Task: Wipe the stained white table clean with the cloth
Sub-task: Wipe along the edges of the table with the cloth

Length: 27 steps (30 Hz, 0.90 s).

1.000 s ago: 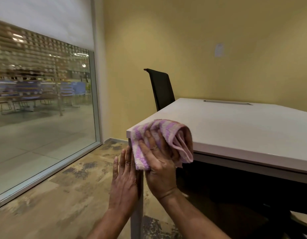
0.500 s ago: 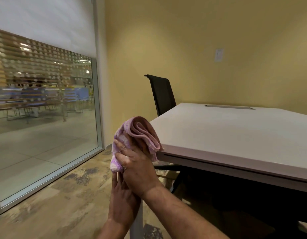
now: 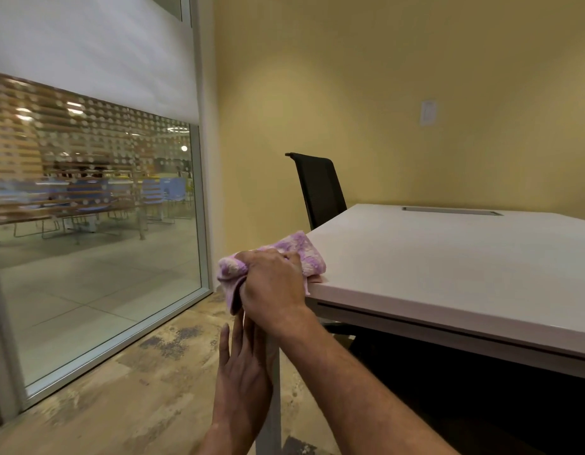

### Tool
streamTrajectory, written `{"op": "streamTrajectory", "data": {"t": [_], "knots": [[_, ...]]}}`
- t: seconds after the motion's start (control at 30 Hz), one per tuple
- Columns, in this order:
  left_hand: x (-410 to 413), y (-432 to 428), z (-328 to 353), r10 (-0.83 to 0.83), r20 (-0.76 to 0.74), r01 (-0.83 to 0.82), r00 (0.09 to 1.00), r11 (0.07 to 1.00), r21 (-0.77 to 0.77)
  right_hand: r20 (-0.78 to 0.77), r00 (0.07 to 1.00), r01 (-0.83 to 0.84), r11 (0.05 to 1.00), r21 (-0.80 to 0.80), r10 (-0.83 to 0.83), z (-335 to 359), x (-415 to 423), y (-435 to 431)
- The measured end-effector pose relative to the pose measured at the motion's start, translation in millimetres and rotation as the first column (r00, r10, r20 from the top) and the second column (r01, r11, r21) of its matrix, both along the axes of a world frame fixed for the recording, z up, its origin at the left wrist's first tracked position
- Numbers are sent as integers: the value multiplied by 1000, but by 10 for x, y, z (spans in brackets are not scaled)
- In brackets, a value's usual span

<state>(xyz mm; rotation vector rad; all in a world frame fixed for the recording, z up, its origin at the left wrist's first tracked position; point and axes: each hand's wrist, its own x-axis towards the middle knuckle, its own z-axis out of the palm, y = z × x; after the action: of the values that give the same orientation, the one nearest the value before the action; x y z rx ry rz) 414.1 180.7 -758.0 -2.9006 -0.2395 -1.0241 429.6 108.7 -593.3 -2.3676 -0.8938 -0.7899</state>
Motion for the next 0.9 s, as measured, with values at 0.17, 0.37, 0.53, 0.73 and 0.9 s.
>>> {"op": "streamTrajectory", "data": {"t": [0.17, 0.37, 0.53, 0.73, 0.9], "knots": [[-92, 6, 39, -99, 223, 115, 970, 992, -60, -18, 997, 83, 987, 137, -81, 23, 39, -168], [-255, 57, 160, -118, 564, 233, 817, 963, -137, -149, 987, 27, 857, 515, 58, 106, 10, -279], [-393, -150, 692, 31, 683, 422, 730, 766, -486, -156, 971, -48, 794, 606, 178, 229, 8, -320], [-344, -366, 1616, 117, 511, 498, 852, 126, -858, -155, 969, -33, 727, 686, 190, 596, 54, -430], [-295, -456, 2331, -49, 354, 323, 934, -304, -896, -145, 943, -127, 726, 676, 300, 1028, 78, -577]]}}
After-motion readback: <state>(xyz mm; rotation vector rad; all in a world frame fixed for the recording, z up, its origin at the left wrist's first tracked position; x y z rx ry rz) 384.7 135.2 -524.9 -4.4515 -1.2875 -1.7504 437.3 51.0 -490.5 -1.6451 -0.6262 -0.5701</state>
